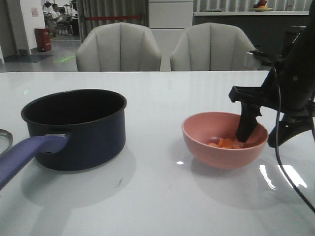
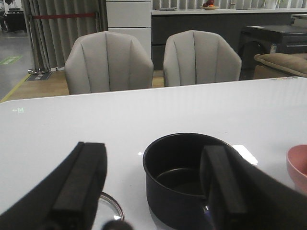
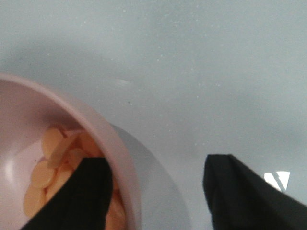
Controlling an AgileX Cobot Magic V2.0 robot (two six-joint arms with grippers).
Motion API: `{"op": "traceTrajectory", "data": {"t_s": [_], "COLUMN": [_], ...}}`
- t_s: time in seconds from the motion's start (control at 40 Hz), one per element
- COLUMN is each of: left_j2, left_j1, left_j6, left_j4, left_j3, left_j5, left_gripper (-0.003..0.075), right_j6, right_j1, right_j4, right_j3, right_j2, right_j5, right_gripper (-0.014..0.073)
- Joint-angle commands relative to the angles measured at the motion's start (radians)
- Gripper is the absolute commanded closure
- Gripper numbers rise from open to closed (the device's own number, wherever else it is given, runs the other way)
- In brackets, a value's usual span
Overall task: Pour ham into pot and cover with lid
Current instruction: 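Lower the right gripper to the pink bowl rim and grasp it, then lift the pink bowl and carry it over the saucepan with the right gripper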
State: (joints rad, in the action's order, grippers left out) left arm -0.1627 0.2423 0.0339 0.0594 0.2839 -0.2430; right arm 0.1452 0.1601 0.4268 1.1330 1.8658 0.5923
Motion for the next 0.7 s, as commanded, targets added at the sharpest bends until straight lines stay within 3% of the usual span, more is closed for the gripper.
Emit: {"op": "traceTrajectory", "data": {"t_s": [0.0, 0.075, 0.275, 0.425, 0.55, 0.674], "left_j2": [-0.009, -0.009, -0.009, -0.009, -0.009, -0.009], "left_j1": [0.007, 0.007, 0.007, 0.007, 0.007, 0.007], "left_j6": [-0.001, -0.001, -0.001, -0.001, -0.001, -0.001], "left_j4": [0.004, 0.004, 0.004, 0.004, 0.004, 0.004], "left_j3": [0.029, 0.029, 0.029, 0.029, 0.029, 0.029], "left_j5": [0.082, 0.082, 0.082, 0.082, 0.082, 0.082], "left_gripper": [0.0266, 0.0266, 0.0266, 0.0265, 0.0266, 0.0266], "right_j6": [0.023, 0.023, 0.026, 0.027, 0.076, 0.104], "right_j1": [-0.001, -0.001, -0.002, -0.002, 0.052, 0.146], "right_j4": [0.025, 0.025, 0.026, 0.025, 0.024, 0.024], "right_j3": [0.033, 0.033, 0.035, 0.106, 0.202, 0.276], "right_j2": [-0.034, -0.034, -0.034, -0.036, -0.051, -0.089], "right_j5": [-0.024, -0.050, -0.133, -0.045, 0.023, 0.001], "right_gripper": [0.0298, 0.0470, 0.0454, 0.0454, 0.0454, 0.0454]}}
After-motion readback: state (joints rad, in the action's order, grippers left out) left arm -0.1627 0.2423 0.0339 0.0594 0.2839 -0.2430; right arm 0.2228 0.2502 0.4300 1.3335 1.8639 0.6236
